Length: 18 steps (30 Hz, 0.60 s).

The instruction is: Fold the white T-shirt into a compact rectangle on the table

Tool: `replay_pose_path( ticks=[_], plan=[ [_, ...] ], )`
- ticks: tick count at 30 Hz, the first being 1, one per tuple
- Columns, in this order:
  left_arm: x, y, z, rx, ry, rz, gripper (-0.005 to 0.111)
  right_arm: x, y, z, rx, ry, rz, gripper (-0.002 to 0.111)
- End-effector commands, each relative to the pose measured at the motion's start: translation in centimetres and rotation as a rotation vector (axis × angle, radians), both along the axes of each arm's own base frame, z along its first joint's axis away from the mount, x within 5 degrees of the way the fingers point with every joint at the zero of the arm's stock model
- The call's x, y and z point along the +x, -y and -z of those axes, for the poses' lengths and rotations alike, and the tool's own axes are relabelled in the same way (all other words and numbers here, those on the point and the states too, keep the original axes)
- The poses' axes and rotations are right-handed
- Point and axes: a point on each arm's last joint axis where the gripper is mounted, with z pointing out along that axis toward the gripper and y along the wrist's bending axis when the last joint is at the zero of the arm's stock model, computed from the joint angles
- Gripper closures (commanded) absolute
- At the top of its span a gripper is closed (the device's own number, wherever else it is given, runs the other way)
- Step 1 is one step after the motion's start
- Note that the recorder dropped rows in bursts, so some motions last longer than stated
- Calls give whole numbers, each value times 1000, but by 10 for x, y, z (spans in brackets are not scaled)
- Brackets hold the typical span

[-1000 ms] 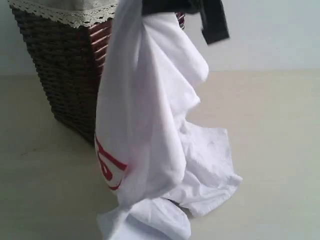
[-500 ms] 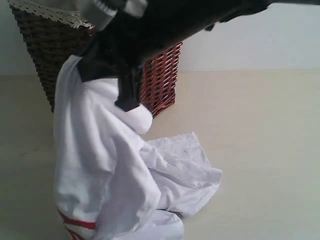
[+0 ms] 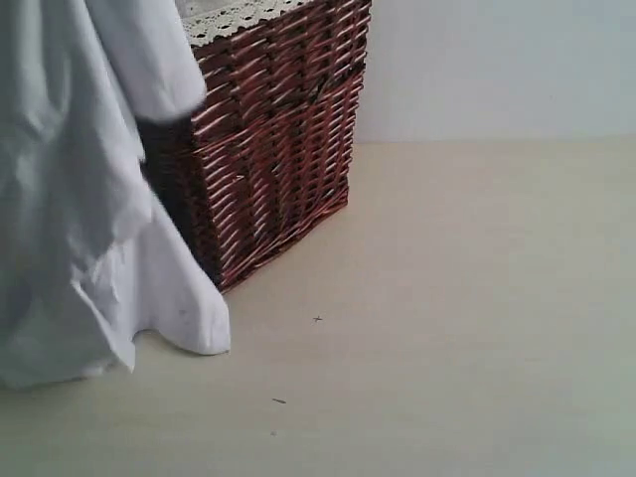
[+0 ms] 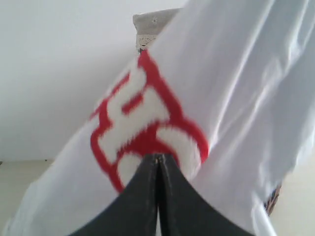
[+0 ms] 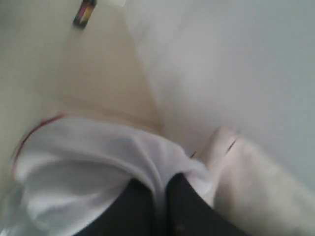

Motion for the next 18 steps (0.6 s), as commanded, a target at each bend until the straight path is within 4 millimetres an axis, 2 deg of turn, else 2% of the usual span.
replay_pose_path(
  ticks=[1, 2, 3, 5, 6, 8, 11, 16, 18],
  plan=[
    [-1, 0, -1, -8, 8, 3, 107, 2, 27, 83, -641, -234, 74, 108],
    [-1, 0, -1, -8, 8, 3, 107, 3, 36, 102, -778, -261, 82, 108],
    [-1, 0, -1, -8, 8, 3, 107, 4, 51, 133, -991, -295, 111, 108],
    [-1, 0, -1, -8, 8, 3, 107, 2, 65, 158, -1134, -312, 150, 108],
    [-1, 0, -1, -8, 8, 3, 107, -2, 76, 178, -1232, -311, 154, 108],
    [-1, 0, -1, -8, 8, 3, 107, -10, 91, 203, -1347, -339, 144, 108],
    [-1, 0, -1, -8, 8, 3, 107, -19, 102, 213, -1382, -374, 197, 108],
    [-1, 0, -1, -8, 8, 3, 107, -31, 127, 208, -1424, -342, 359, 108],
    [-1, 0, -1, -8, 8, 3, 107, -42, 139, 209, -1446, -335, 361, 108]
  ],
)
